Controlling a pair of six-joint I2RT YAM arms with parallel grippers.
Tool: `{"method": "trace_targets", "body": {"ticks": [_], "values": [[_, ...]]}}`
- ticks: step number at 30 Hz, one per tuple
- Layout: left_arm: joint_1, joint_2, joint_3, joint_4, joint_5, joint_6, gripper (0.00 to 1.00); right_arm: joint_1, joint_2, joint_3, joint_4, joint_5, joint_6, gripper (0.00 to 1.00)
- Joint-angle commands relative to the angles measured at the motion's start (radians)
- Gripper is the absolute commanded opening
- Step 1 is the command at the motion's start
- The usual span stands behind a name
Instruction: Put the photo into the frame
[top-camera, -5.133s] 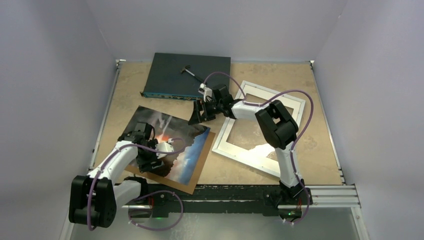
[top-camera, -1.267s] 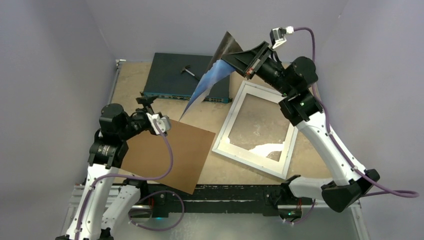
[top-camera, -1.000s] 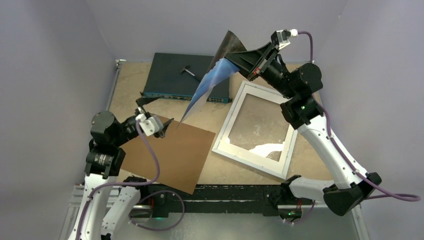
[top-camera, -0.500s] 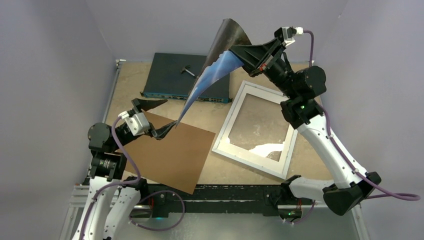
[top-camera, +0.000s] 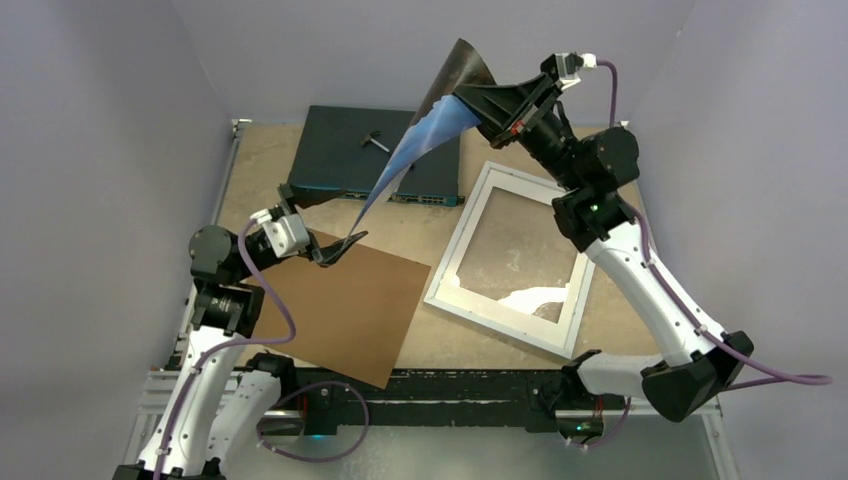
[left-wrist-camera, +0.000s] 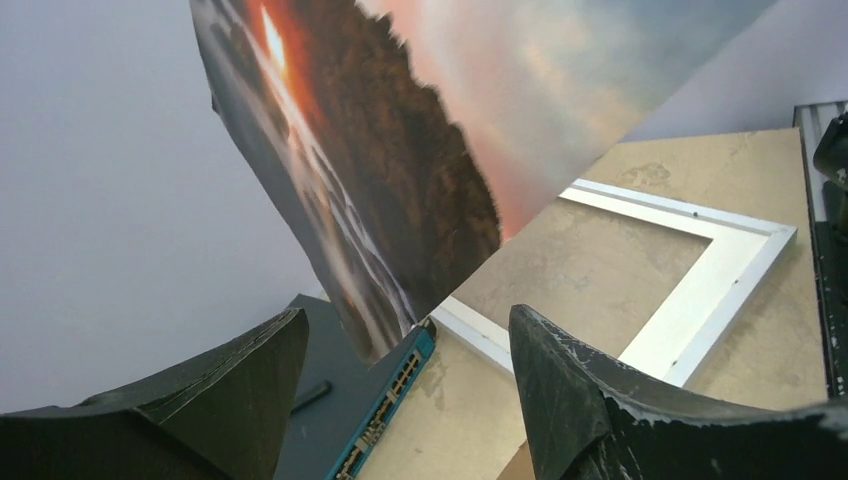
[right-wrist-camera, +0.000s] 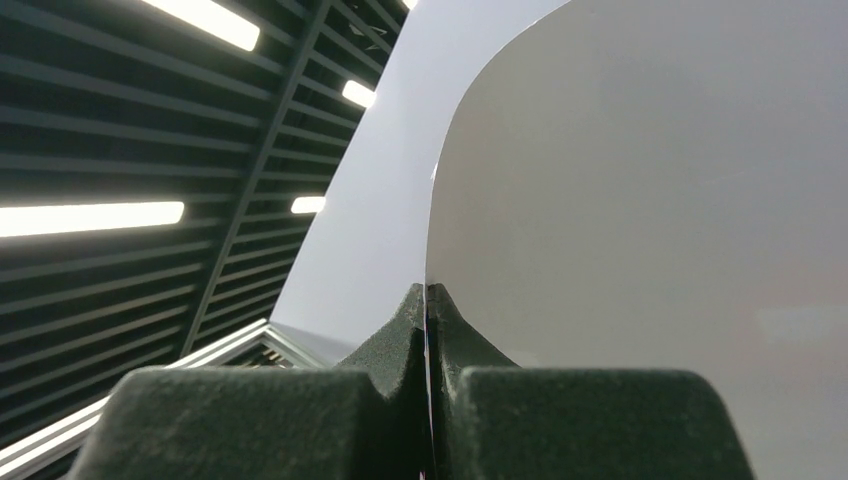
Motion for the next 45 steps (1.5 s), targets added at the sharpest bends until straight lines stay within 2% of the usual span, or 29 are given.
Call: {"method": "trace_targets", "body": {"ticks": [1, 6, 11, 16, 20, 24, 28, 35, 38, 41, 45], "values": [[-0.017, -0.003, -0.005, 0.013, 0.069, 0.124, 0.72, 0.013, 0.012, 0.000, 0.079, 0.034, 0.014, 0.00], [-0.024, 0.034, 0.006, -0.017, 0.065, 0.186, 0.72, 0.018, 0.029, 0.004, 0.092, 0.036, 0.017, 0.00], [-0.038, 0.075, -0.001, 0.089, 0.029, 0.102, 0.71, 0.028, 0.038, 0.010, 0.094, 0.051, 0.014, 0.00], [-0.102, 0.110, 0.002, 0.132, -0.029, 0.056, 0.66, 0.044, 0.040, -0.009, 0.112, 0.099, 0.017, 0.00], [-0.165, 0.106, -0.002, 0.118, -0.105, 0.092, 0.62, 0.055, 0.047, -0.017, 0.128, 0.116, 0.025, 0.00], [-0.173, 0.108, 0.006, 0.113, -0.220, 0.097, 0.51, 0.056, 0.029, -0.038, 0.129, 0.137, 0.025, 0.00], [-0.173, 0.106, 0.022, 0.075, -0.307, 0.115, 0.34, 0.056, 0.002, -0.064, 0.125, 0.155, 0.020, 0.00], [-0.173, 0.104, 0.042, 0.070, -0.357, 0.120, 0.09, 0.056, -0.021, -0.093, 0.091, 0.138, 0.012, 0.00], [-0.173, 0.115, 0.062, 0.082, -0.359, 0.119, 0.00, 0.045, -0.036, -0.113, 0.028, 0.102, -0.002, 0.18], [-0.173, 0.118, 0.081, 0.047, -0.340, 0.157, 0.00, 0.017, -0.051, -0.113, -0.037, 0.080, -0.049, 0.36], [-0.173, 0.095, 0.079, -0.002, -0.306, 0.244, 0.00, -0.029, -0.053, -0.096, -0.103, 0.025, -0.101, 0.54]]}}
